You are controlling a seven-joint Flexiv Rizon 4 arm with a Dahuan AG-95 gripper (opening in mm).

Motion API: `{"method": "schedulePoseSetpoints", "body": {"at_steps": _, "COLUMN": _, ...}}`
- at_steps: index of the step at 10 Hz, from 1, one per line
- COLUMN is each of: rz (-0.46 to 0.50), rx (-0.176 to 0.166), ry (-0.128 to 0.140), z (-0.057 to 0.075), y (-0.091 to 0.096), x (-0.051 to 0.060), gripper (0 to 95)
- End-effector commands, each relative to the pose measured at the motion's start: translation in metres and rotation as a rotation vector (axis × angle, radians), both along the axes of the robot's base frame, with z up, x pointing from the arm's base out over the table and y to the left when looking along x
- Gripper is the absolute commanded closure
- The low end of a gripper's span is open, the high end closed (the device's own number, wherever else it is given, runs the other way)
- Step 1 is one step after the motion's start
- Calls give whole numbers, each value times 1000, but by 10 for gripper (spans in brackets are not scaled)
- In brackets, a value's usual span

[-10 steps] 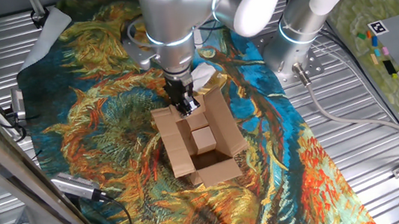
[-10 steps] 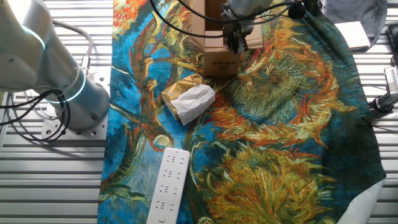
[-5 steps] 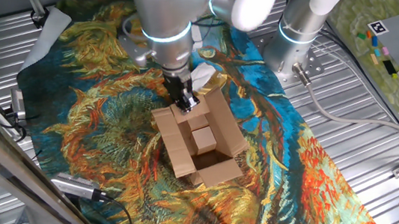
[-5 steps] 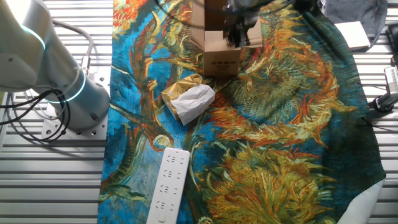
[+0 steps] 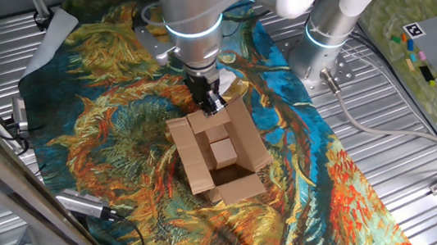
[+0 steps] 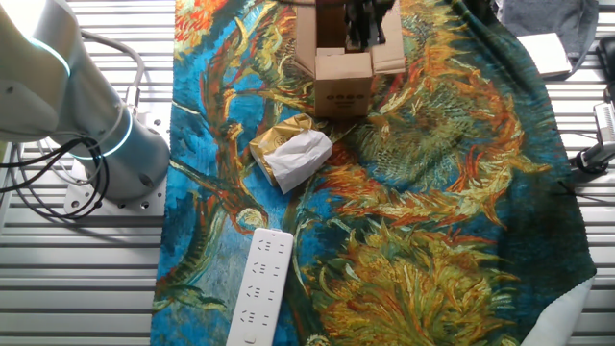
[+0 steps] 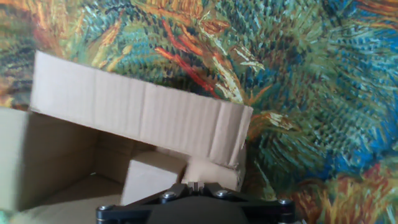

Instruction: Cover the box

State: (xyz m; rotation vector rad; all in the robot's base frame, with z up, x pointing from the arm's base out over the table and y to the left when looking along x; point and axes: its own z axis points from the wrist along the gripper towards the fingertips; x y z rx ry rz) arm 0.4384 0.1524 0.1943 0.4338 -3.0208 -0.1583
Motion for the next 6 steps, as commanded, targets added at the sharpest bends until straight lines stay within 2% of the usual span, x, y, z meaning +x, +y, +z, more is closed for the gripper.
{"method": "schedulePoseSetpoints", "body": {"at_steps": 1, "rz": 6, "rx": -9, "ry": 2, "z": 2, "y": 0, "x": -3, "gripper": 950}}
{"method": "schedulePoseSetpoints", "body": {"at_steps": 3, "rz": 99, "rx": -2, "ry": -20, "z": 2, "y": 0, "x": -3, "gripper": 950}}
{"method": "schedulePoseSetpoints", "body": {"at_steps": 6, "rz": 188, "rx": 16, "ry": -25, "z": 2, "y": 0, "x": -3, "gripper": 950}}
